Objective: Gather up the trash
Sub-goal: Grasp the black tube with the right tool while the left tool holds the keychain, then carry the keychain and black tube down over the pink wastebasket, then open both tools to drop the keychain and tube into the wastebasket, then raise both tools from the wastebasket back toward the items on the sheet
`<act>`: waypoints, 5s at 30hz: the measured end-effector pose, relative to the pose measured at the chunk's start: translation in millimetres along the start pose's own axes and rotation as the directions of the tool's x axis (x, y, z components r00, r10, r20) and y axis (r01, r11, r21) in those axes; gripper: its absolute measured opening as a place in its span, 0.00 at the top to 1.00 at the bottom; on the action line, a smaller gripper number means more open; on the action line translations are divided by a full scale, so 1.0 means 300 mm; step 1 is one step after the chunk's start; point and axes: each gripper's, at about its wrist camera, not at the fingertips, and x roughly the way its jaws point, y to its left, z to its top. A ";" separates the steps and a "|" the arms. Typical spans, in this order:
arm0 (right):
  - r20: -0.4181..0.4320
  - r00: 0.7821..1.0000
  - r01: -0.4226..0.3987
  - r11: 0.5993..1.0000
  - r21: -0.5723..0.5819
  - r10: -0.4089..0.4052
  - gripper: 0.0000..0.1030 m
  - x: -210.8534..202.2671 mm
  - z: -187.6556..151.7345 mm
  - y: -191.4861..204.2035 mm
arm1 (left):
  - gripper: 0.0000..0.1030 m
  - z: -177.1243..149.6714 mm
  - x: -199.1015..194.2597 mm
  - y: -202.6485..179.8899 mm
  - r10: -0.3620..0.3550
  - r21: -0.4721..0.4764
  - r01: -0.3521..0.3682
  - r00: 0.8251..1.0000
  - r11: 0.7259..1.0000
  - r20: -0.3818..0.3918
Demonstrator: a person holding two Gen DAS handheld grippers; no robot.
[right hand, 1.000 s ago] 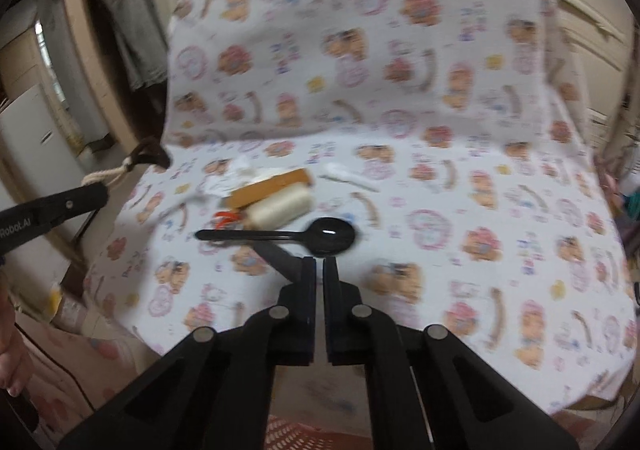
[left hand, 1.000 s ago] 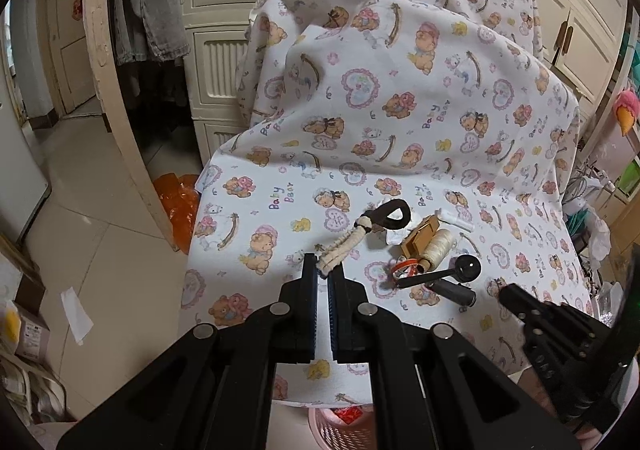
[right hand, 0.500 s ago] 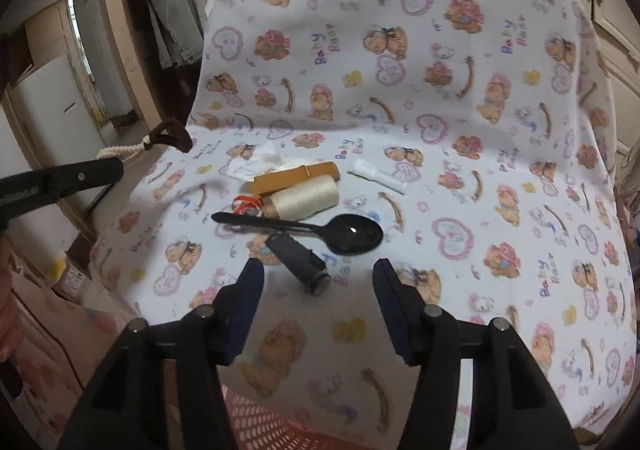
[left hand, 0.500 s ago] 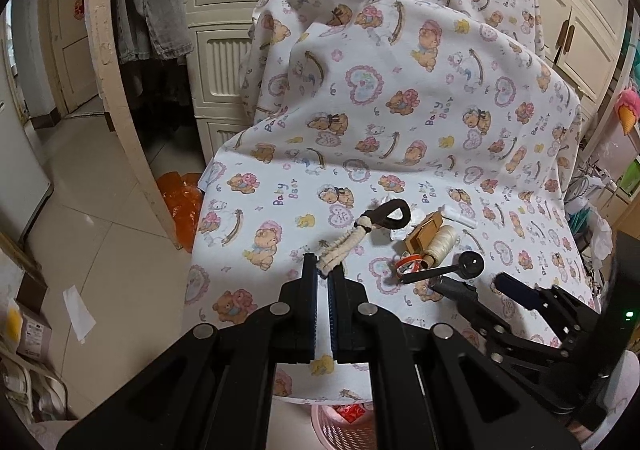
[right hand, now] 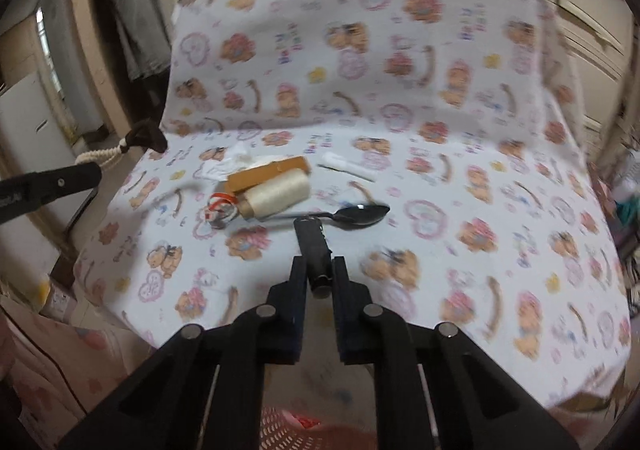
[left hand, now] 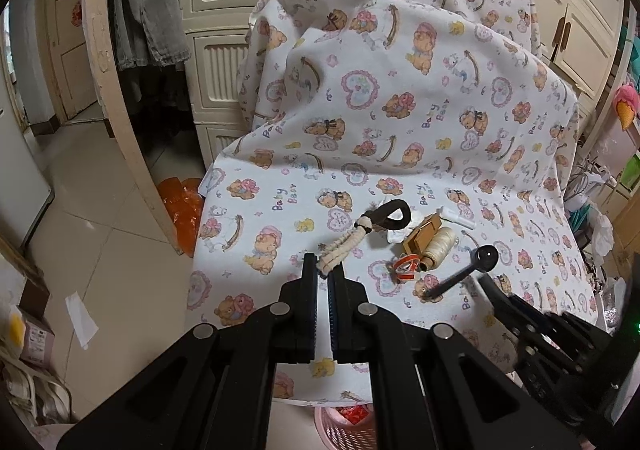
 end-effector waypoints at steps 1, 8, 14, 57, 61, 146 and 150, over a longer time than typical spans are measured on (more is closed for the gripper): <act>-0.004 1.000 0.007 1.000 -0.002 -0.007 0.89 -0.012 -0.008 -0.003 | 0.96 0.000 -0.001 0.001 0.000 -0.001 0.000 1.000 1.000 0.001; -0.064 0.996 -0.058 0.997 -0.050 0.055 0.88 -0.020 -0.060 0.026 | 0.96 -0.005 -0.007 0.007 0.003 -0.009 -0.003 1.000 1.000 0.000; -0.093 0.987 -0.139 0.989 -0.049 0.134 0.86 0.011 -0.056 0.060 | 0.96 -0.009 -0.003 0.001 0.003 -0.005 -0.003 1.000 1.000 -0.006; -0.053 0.984 -0.166 0.983 0.078 0.171 0.90 -0.291 -0.233 -0.055 | 0.96 -0.316 -0.075 -0.112 -0.164 -0.051 0.157 0.950 0.986 -0.265; -0.132 0.973 -0.179 0.979 0.094 0.190 0.89 -0.218 -0.267 -0.055 | 0.96 -0.359 -0.025 -0.136 -0.127 -0.010 0.132 0.931 0.991 -0.341; 0.190 0.982 0.033 0.998 -0.058 -0.022 0.00 -0.357 0.136 -0.143 | 0.11 0.048 -0.106 -0.110 -0.081 0.132 0.095 0.991 0.987 -0.105; 0.177 0.984 0.039 0.999 -0.021 -0.035 0.00 -0.281 0.131 -0.191 | 0.11 0.059 -0.035 -0.079 -0.098 0.075 0.107 0.989 0.991 -0.114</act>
